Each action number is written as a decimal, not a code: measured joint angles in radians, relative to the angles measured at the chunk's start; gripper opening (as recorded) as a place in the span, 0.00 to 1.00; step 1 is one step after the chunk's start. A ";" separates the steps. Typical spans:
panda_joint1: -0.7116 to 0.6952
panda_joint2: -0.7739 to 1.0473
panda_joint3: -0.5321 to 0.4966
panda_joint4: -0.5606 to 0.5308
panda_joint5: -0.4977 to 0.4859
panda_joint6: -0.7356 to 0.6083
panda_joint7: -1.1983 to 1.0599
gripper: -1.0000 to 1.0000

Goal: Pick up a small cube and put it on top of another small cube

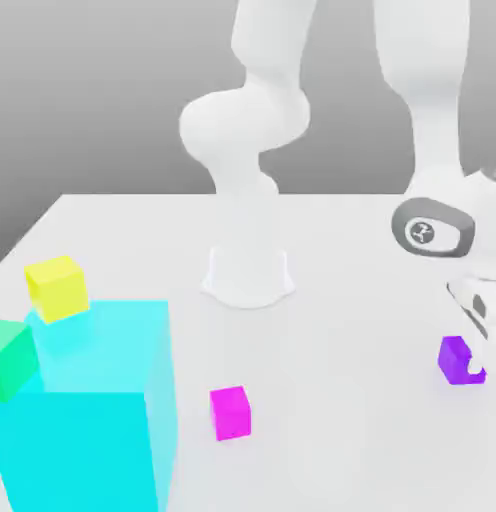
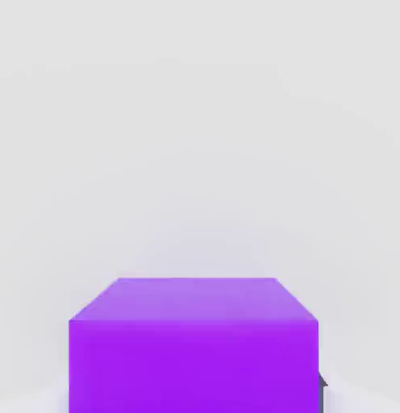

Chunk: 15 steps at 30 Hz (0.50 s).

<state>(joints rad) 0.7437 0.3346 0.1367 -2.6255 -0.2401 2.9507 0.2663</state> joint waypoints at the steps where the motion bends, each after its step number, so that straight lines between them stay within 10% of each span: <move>1: -0.013 -0.024 0.016 -0.005 0.014 -0.019 -0.011 0.00; 6: -0.062 -0.194 0.083 -0.035 0.141 -0.155 -0.113 0.00; 15: -0.435 -0.463 -0.132 0.103 0.167 -0.527 -0.484 0.00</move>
<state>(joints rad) 0.3089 -0.1285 0.0045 -2.5228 -0.0729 2.4236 -0.2176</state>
